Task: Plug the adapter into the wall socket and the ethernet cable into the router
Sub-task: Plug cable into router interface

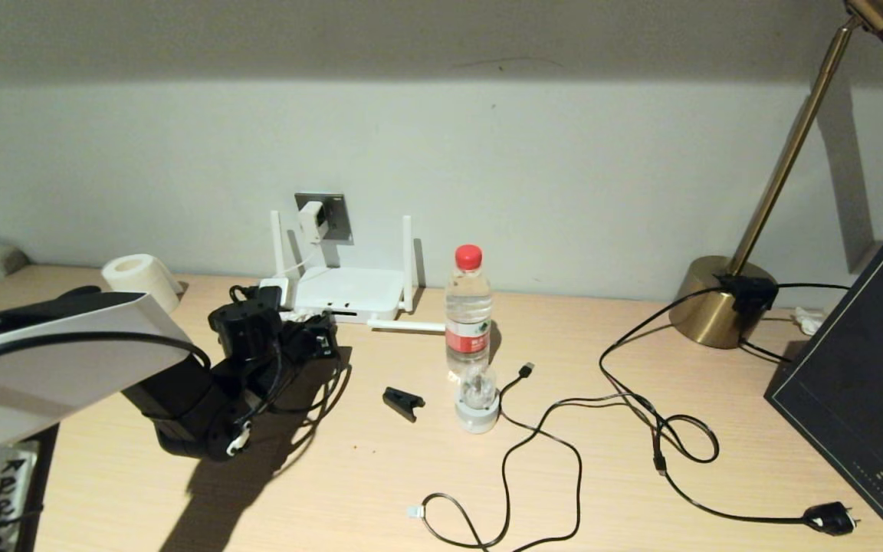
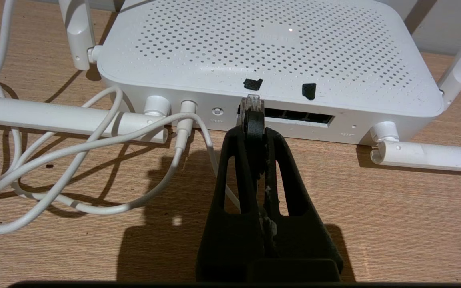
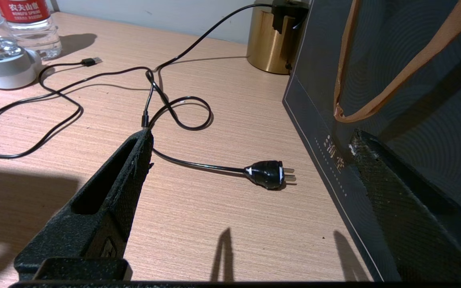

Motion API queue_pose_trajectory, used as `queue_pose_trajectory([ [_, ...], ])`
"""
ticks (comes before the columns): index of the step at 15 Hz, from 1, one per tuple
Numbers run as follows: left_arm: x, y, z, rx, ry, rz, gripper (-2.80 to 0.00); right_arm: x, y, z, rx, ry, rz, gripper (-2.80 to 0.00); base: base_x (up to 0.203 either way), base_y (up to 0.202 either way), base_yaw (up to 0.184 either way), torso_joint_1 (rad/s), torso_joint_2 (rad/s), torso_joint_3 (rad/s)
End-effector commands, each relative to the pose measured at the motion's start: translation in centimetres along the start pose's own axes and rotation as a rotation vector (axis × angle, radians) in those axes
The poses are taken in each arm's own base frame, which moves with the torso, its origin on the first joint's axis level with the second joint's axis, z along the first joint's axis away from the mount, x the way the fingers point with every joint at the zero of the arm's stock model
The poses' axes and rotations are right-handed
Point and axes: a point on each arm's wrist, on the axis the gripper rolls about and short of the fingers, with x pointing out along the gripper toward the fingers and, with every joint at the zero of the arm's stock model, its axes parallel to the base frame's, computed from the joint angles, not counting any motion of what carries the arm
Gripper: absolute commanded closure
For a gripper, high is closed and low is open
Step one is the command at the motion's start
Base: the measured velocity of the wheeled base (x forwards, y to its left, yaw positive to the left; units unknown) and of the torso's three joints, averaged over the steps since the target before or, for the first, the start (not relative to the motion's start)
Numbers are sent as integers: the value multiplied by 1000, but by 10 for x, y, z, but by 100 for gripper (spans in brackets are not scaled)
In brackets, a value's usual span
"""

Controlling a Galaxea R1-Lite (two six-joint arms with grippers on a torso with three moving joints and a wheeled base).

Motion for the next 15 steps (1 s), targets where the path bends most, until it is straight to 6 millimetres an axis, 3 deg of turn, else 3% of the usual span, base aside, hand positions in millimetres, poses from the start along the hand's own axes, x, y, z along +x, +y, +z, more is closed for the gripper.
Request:
queue_pose_trajectory([
  [1,0,0,1,-1,-7,2,0,2,1,-8,0,29,4,-280,0,0,0,0,0,0],
  [15,-5,0,2,-2,-6,3,0,2,1,-8,0,29,4,-280,0,0,0,0,0,0],
])
